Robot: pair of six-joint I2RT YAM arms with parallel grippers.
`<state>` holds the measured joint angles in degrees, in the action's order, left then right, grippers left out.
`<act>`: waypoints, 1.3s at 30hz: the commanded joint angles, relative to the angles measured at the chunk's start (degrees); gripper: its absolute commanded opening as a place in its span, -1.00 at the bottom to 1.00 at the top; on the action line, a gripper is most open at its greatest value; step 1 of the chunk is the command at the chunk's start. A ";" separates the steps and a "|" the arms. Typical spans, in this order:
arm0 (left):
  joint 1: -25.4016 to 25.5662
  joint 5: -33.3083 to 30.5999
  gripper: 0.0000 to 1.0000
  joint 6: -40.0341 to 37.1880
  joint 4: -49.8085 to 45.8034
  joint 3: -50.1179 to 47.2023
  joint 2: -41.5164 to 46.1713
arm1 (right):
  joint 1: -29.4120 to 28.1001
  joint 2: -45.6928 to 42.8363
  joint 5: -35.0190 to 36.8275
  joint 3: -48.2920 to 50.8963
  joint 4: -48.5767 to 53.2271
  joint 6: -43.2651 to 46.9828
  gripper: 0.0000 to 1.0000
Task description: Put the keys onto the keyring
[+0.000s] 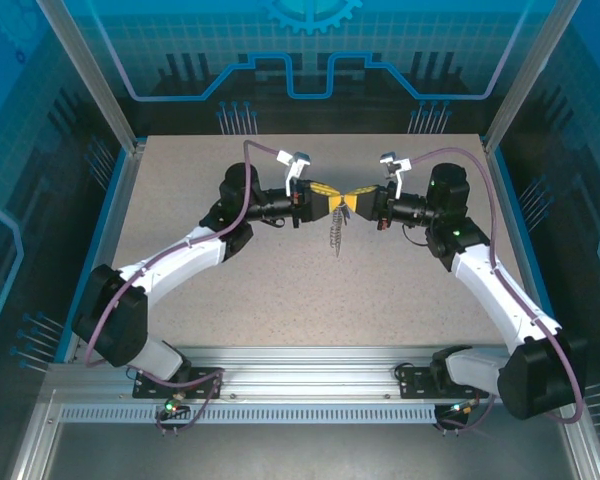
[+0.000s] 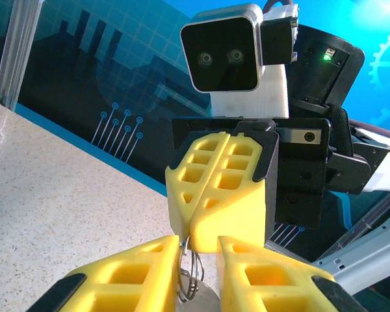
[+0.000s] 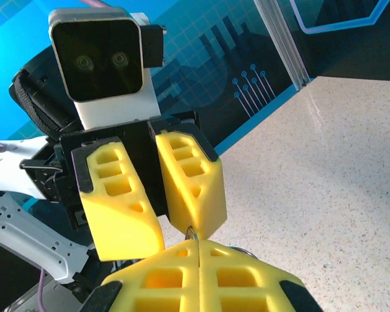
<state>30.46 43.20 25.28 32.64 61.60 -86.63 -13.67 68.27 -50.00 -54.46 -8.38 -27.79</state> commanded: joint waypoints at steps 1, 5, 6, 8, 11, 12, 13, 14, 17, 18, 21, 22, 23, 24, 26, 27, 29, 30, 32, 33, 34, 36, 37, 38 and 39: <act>-0.49 2.06 -0.57 -1.92 -1.39 2.64 0.45 | 1.01 0.37 -1.15 -2.06 0.96 1.23 -1.00; -0.53 3.20 -0.57 -1.92 -2.58 3.29 -0.03 | 1.07 0.55 -1.26 -2.04 1.04 1.33 -1.00; -0.49 3.41 -0.56 -2.19 -3.20 3.56 -0.16 | 1.10 0.55 -1.30 -2.01 1.09 1.34 -1.00; -0.46 3.73 -0.56 -2.50 -4.11 3.87 -0.43 | 1.10 0.55 -1.35 -2.08 1.08 1.34 -1.00; -0.49 3.96 -0.56 -2.83 -4.94 4.19 -0.82 | 1.10 0.46 -1.46 -2.14 1.09 1.29 -1.00; -0.49 4.04 -0.56 -2.93 -5.25 4.39 -0.97 | 1.09 0.39 -1.55 -2.14 1.17 1.30 -1.00; -0.49 4.17 -0.56 -3.06 -5.54 4.62 -1.15 | 1.09 0.44 -1.55 -2.14 1.18 1.34 -1.00; -0.49 4.26 -0.56 -3.16 -5.82 4.82 -1.30 | 1.03 0.46 -1.63 -2.23 1.18 1.33 -1.00; -0.49 4.66 -0.56 -3.52 -6.91 5.52 -1.78 | 1.06 0.47 -1.68 -2.41 1.35 1.42 -1.00; -0.47 4.81 -0.56 -3.65 -7.26 5.67 -1.87 | 1.10 0.46 -1.75 -2.41 1.39 1.38 -1.00; -0.55 4.92 -0.57 -3.94 -7.93 5.90 -2.13 | 1.09 0.55 -1.77 -2.58 1.60 1.51 -1.00; -0.46 5.04 -0.58 -4.04 -8.11 5.94 -2.19 | 1.10 0.55 -1.71 -2.57 1.70 1.60 -1.00; -0.49 5.20 -0.60 -4.25 -8.44 6.14 -2.27 | 1.10 0.55 -1.75 -2.58 1.64 1.59 -1.00; -0.46 5.44 -0.62 -4.42 -8.92 6.31 -2.37 | 1.05 0.55 -1.75 -2.58 1.70 1.55 -1.00; -0.45 5.90 -0.64 -4.87 -10.00 6.59 -2.49 | 1.06 0.64 -1.72 -2.67 1.61 1.54 -1.00; -0.48 6.20 -0.65 -5.10 -10.37 6.68 -2.57 | 1.10 0.64 -1.73 -2.75 1.60 1.59 -1.00; -0.45 6.35 -0.69 -5.50 -11.28 6.77 -2.58 | 1.10 0.66 -1.66 -2.76 1.61 1.47 -1.00; -0.42 6.45 -0.69 -5.80 -11.74 6.86 -2.58 | 1.10 0.75 -1.60 -2.80 1.59 1.53 -1.00; -0.44 6.61 -0.71 -6.02 -12.31 6.95 -2.68 | 1.05 0.78 -1.67 -2.85 1.53 1.38 -1.00; -0.40 6.55 -0.73 -6.11 -12.34 6.95 -2.77 | 1.09 0.89 -1.67 -2.84 1.52 1.42 -1.00; -0.45 6.55 -0.75 -6.10 -12.47 6.96 -2.86 | 1.10 0.91 -1.76 -2.91 1.44 1.39 -1.00; -0.40 6.54 -0.83 -6.11 -12.50 7.04 -3.09 | 1.08 0.94 -1.77 -2.96 1.36 1.27 -1.00; -0.40 6.54 -0.88 -6.05 -12.38 7.13 -3.15 | 1.09 0.91 -1.93 -3.02 1.42 1.25 -1.00; -0.44 6.39 -0.95 -5.96 -12.20 7.12 -3.19 | 1.10 0.83 -1.93 -3.11 1.48 1.17 -1.00; -0.40 6.31 -1.00 -5.86 -11.89 7.12 -3.28 | 1.14 0.89 -1.71 -3.43 1.89 1.18 -1.00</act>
<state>30.09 47.70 20.47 20.97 66.81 -89.08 -13.17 68.93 -51.07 -54.94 -6.79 -26.89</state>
